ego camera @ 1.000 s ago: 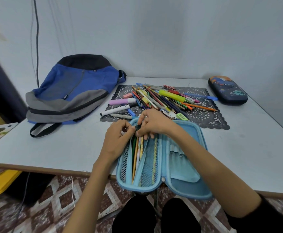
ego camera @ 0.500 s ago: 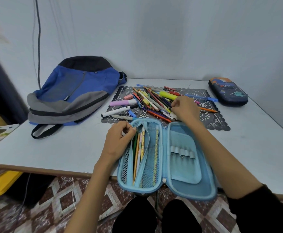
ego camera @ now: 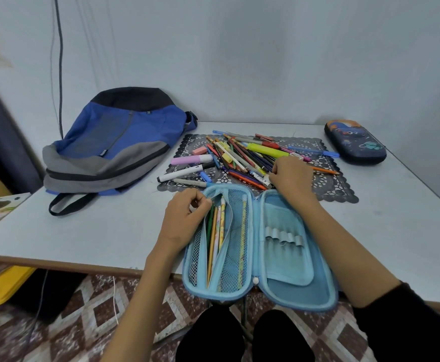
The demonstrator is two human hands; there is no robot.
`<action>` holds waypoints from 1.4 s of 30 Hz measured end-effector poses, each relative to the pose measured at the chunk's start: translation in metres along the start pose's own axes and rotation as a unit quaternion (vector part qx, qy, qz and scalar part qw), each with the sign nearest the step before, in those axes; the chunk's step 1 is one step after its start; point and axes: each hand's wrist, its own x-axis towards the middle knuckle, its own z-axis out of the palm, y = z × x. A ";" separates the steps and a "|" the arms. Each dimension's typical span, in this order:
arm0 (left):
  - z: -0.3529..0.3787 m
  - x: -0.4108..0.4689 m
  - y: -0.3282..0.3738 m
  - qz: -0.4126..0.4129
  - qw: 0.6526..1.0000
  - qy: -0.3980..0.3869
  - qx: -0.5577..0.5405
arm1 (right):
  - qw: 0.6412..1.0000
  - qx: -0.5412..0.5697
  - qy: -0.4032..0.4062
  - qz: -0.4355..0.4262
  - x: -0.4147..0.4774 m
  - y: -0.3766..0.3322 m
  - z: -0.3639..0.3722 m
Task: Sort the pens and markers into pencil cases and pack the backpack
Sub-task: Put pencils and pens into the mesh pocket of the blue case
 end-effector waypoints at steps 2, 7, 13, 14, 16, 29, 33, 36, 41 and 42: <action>0.000 0.000 0.000 0.001 1.000 -0.001 0.001 | 1.000 -0.008 -0.002 -0.006 -0.001 0.000 0.000; 0.001 0.000 -0.001 0.003 1.000 0.000 -0.004 | 1.000 0.013 0.017 -0.001 -0.001 0.003 0.005; 0.001 0.001 -0.002 0.007 1.000 0.000 -0.004 | 0.975 0.179 0.121 0.042 -0.001 0.004 -0.001; 0.001 0.001 -0.002 0.007 1.000 0.000 -0.004 | 0.963 0.223 0.140 0.048 0.000 0.003 -0.004; 0.001 0.001 -0.003 0.008 1.000 0.001 -0.003 | 0.930 0.318 0.177 0.046 0.002 0.002 -0.009; 0.001 0.003 -0.008 0.016 1.000 0.000 0.000 | 0.667 0.727 0.086 0.137 -0.007 -0.037 -0.052; 0.002 0.003 -0.007 0.014 1.000 0.001 -0.005 | 0.682 0.703 -0.155 0.126 -0.021 -0.049 -0.049; 0.002 0.003 -0.007 0.018 1.000 0.005 -0.003 | 0.693 0.667 -0.259 0.092 -0.030 -0.057 -0.041; 0.001 0.004 -0.007 0.025 1.000 0.006 0.004 | 0.685 0.619 -0.375 0.082 -0.036 -0.060 -0.036; 0.001 0.004 -0.008 0.025 1.000 0.006 0.004 | 0.686 0.611 -0.389 0.071 -0.036 -0.058 -0.037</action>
